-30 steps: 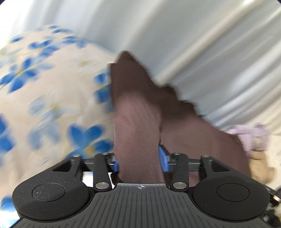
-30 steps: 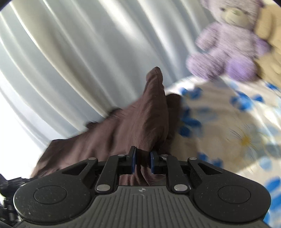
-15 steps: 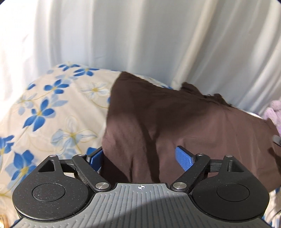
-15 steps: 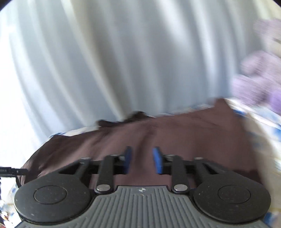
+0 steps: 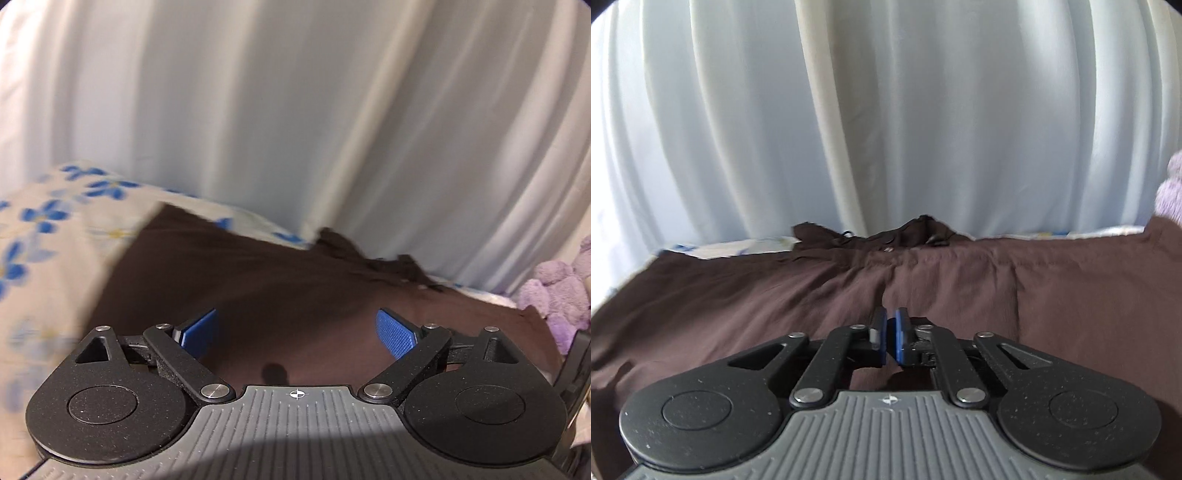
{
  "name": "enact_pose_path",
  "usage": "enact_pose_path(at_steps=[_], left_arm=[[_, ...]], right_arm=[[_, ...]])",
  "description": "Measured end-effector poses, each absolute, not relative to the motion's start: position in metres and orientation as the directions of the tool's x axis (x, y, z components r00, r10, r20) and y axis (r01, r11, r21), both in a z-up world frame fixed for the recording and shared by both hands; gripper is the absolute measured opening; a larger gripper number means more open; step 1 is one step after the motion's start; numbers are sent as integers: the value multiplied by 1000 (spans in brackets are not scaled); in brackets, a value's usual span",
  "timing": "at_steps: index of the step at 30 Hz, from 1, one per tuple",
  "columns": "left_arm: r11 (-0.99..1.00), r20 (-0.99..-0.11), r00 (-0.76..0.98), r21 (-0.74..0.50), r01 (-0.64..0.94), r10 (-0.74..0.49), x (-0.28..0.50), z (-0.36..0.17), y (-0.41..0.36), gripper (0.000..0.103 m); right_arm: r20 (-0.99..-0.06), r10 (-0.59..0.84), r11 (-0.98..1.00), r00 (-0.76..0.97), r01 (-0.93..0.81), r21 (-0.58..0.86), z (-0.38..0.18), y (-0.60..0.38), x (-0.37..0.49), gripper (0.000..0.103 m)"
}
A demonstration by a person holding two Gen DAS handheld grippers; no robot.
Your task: Fold large clothes
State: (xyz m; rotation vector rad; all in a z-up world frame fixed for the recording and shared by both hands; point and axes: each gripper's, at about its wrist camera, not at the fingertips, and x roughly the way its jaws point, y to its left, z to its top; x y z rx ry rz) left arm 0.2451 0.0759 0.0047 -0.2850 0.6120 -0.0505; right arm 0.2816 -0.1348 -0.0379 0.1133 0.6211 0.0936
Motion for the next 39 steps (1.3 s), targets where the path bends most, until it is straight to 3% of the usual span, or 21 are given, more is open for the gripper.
enact_pose_path(at_steps=[5,7,9,24,28,33,35,39], left_arm=[[984,-581,808,-180,-5,-102,305,-30,1,96],[991,-620,783,-130,-28,-59,318,-43,-11,97],[992,-604,795,-126,-29,-54,320,-46,-15,98],[992,-584,811,-122,-40,-39,339,-55,4,103],[988,-588,805,-55,-144,84,335,-52,36,102],[950,-548,783,80,-301,294,295,-38,104,102],[941,-552,777,42,-337,303,267,-32,137,102],[914,-654,753,-258,-313,74,208,-38,200,102]], right_arm=[[-571,94,994,815,-50,93,-50,-139,288,0],[-575,96,995,813,-63,77,-45,-141,286,0],[-566,83,996,820,-48,76,-38,-151,284,0],[-555,-318,945,769,305,-118,-55,-286,306,0],[-577,-310,921,756,389,15,-61,-324,297,0],[-553,-297,931,778,365,14,-57,-319,294,0],[-521,-274,934,809,352,56,-45,-317,280,0],[-490,-56,960,870,183,214,-22,-285,239,0]])
